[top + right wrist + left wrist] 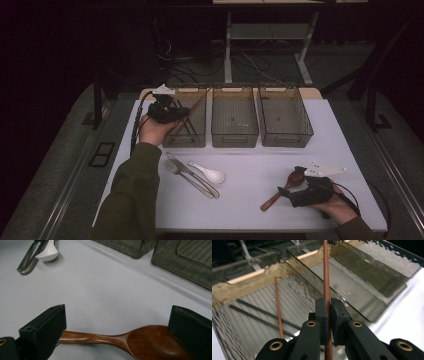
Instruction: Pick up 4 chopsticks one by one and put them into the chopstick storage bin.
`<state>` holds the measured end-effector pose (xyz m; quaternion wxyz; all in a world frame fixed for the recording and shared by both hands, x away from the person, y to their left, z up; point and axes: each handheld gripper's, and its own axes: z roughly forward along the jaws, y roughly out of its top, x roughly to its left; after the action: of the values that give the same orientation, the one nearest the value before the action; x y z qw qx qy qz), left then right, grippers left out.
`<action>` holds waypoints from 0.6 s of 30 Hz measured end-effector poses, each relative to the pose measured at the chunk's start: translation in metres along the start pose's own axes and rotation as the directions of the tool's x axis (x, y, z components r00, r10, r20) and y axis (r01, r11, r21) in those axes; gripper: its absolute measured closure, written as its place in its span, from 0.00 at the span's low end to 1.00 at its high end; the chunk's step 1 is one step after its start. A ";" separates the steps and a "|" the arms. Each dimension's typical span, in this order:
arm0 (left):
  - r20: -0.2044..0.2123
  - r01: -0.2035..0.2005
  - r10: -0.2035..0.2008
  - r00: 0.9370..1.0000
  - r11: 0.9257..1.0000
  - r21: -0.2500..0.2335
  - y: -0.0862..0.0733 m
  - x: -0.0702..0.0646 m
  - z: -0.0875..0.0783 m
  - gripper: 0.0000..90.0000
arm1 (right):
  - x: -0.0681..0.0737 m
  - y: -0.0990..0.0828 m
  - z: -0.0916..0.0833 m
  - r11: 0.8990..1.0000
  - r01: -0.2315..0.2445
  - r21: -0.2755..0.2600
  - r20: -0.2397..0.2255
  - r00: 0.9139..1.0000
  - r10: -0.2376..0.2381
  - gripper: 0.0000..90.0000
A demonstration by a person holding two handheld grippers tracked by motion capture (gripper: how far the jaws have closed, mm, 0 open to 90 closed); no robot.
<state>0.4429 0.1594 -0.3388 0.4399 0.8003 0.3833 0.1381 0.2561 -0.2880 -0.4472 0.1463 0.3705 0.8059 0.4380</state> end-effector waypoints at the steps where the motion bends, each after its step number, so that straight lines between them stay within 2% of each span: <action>1: -0.011 -0.015 0.015 1.000 1.000 0.006 0.004 0.003 0.001 0.93 | 0.000 0.000 0.000 1.000 -0.001 0.000 -0.001 1.000 0.001 0.02; 10: -0.050 0.002 -0.005 0.999 0.998 -0.059 0.019 0.019 0.015 0.93 | -0.001 0.000 0.000 1.000 0.005 -0.002 -0.002 1.000 -0.005 0.02; 15: -0.068 0.015 -0.020 0.998 0.997 -0.077 0.019 0.028 0.023 0.93 | -0.002 0.000 -0.001 1.000 -0.001 -0.003 -0.002 1.000 0.001 0.02; 18: -0.063 0.034 -0.039 0.997 0.996 -0.084 0.016 0.033 0.027 0.93 | -0.002 -0.001 -0.001 1.000 -0.001 -0.003 -0.003 1.000 0.001 0.02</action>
<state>0.4880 0.1626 -0.3451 0.4628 0.7692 0.4058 0.1715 0.2563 -0.2900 -0.4471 0.1455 0.3699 0.8053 0.4399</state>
